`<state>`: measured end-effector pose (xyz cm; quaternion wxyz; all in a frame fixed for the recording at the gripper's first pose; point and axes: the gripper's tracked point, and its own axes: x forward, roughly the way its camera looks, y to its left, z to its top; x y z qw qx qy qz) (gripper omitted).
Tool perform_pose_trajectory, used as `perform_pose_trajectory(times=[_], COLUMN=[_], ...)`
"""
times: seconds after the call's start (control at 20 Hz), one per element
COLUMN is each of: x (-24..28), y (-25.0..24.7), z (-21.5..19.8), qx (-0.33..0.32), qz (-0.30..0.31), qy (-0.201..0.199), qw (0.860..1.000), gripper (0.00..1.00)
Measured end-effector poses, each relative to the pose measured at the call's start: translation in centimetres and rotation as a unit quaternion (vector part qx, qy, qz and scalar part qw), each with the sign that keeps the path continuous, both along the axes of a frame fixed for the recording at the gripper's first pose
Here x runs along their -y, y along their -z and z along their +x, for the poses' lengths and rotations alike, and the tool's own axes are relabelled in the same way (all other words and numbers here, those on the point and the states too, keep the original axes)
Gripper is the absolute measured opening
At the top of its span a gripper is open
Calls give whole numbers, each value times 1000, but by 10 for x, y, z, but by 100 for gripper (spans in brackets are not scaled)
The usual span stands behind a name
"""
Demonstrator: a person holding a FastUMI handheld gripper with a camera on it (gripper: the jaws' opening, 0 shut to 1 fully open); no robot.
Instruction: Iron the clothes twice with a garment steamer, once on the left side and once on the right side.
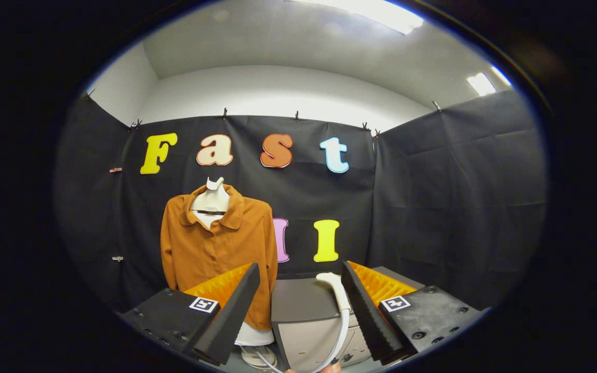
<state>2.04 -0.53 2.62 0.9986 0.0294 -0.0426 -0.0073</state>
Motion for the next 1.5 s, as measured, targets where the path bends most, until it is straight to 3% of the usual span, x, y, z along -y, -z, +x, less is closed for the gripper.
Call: perform_pose_trajectory(times=[0.55,1.05,1.5], x=[-19,-7,31], y=[18,9,36], z=[-4,3,60], qx=[-30,-36,-116], qz=[-24,-23,-33], qy=[-33,-10,-22], qw=[999,999,992], gripper=[98,98,98])
